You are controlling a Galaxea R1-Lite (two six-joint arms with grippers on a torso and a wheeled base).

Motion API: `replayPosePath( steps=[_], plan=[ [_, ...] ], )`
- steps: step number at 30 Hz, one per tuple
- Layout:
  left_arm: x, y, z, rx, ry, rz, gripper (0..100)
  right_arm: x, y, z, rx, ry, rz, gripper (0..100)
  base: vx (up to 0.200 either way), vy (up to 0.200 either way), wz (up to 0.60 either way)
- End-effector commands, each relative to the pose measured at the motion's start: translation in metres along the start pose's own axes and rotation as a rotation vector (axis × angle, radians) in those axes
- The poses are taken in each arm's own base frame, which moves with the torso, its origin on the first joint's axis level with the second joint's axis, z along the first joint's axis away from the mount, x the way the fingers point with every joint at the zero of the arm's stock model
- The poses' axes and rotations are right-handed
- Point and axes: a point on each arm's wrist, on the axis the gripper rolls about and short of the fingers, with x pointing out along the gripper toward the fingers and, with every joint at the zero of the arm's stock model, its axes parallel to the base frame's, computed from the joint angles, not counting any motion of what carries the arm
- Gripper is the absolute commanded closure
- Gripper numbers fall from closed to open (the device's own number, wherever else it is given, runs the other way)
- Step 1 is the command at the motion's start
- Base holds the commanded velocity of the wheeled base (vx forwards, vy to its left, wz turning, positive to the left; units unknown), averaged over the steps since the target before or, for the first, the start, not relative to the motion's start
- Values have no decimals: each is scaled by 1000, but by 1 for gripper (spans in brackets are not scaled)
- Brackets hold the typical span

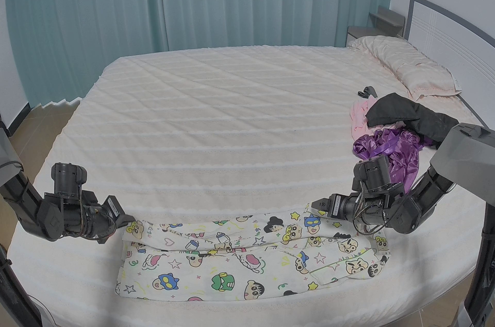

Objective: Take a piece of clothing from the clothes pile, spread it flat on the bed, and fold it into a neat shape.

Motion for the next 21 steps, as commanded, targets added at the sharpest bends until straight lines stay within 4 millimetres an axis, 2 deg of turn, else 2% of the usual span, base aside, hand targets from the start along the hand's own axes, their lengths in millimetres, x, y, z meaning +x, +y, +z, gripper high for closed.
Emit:
replayPosePath(
  steps=[1,7,13,21],
  plan=[
    [-7,-11,15,28,-67,-72,100,19,-3,-3,-1,11,-28,0,0,0,0],
    [-8,-19,34,54,-106,-165,100,28,-6,-5,9,20,-42,0,0,0,0],
    [-13,-21,50,84,-123,-276,100,29,-6,-5,16,20,-40,0,0,0,0],
    [-3,-13,57,103,-157,-308,100,29,-6,-5,44,19,-39,0,0,0,0]
  ],
)
